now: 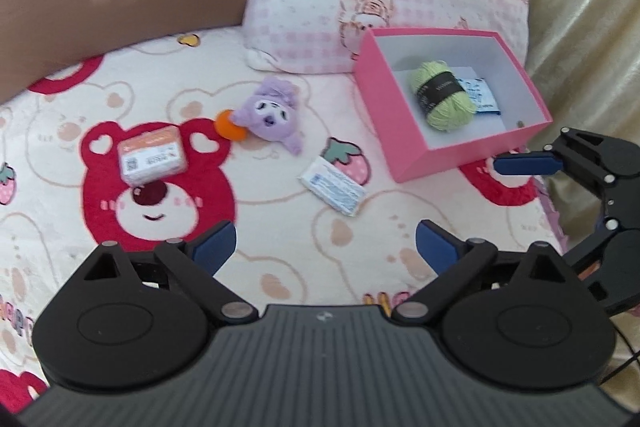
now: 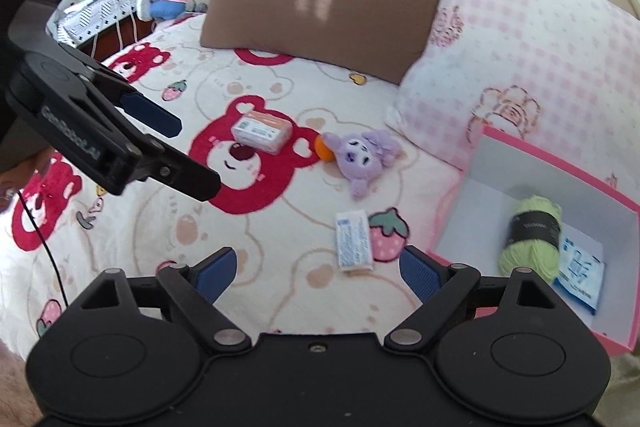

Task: Organize objects
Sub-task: 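Withdraw both tools from the box toward the clear plastic card box, then move the left tool to the clear card box and close on it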

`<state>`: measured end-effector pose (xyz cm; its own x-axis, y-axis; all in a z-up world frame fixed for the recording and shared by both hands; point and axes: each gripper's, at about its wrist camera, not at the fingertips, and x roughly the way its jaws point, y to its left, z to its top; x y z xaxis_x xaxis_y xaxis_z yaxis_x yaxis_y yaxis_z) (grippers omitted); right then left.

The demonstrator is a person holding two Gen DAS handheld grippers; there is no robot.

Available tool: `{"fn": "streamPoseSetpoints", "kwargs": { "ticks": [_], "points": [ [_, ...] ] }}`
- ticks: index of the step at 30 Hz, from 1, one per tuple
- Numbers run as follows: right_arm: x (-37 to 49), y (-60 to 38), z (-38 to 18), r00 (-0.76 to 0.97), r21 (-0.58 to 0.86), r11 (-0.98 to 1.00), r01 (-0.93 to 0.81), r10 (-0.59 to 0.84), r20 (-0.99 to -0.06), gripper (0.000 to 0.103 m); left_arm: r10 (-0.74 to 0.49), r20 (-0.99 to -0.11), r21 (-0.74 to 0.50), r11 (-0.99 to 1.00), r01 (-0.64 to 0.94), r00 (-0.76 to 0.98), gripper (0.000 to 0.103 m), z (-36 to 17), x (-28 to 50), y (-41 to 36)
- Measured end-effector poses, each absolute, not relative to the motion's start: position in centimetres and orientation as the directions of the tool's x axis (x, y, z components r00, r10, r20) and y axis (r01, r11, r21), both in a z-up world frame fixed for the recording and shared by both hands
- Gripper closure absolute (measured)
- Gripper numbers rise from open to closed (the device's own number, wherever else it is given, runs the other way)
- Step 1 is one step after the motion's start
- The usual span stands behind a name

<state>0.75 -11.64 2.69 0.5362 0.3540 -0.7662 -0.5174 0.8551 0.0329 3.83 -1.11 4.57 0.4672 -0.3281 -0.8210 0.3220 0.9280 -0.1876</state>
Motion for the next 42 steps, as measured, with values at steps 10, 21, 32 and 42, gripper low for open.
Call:
{"fn": "streamPoseSetpoints", "kwargs": {
  "ticks": [10,21,32,42],
  "points": [
    [2.1,-9.0,2.0,0.510,0.082,0.827,-0.556,0.417,-0.753,0.012,-0.301,-0.846,-0.215,0.948,0.235,0.439,0.005,2.8,5.5,2.0],
    [4.7,-6.7,0.4,0.467,0.116,0.827,-0.550,0.420,-0.779,0.012,-0.281,-0.853,-0.210,0.956,0.206,0.439,0.005,1.5,6.8,4.5],
    [6.4,-4.2,-0.6,0.457,0.113,0.822,-0.558,0.419,-0.785,0.012,-0.262,-0.845,-0.192,0.962,0.192,0.467,0.005,0.5,7.3,5.7],
    [7.9,-1.9,-2.4,0.438,0.112,0.817,-0.565,0.412,-0.799,0.012,-0.240,-0.823,-0.176,0.970,0.170,0.515,0.005,-0.9,7.9,8.3]
  ]
}}
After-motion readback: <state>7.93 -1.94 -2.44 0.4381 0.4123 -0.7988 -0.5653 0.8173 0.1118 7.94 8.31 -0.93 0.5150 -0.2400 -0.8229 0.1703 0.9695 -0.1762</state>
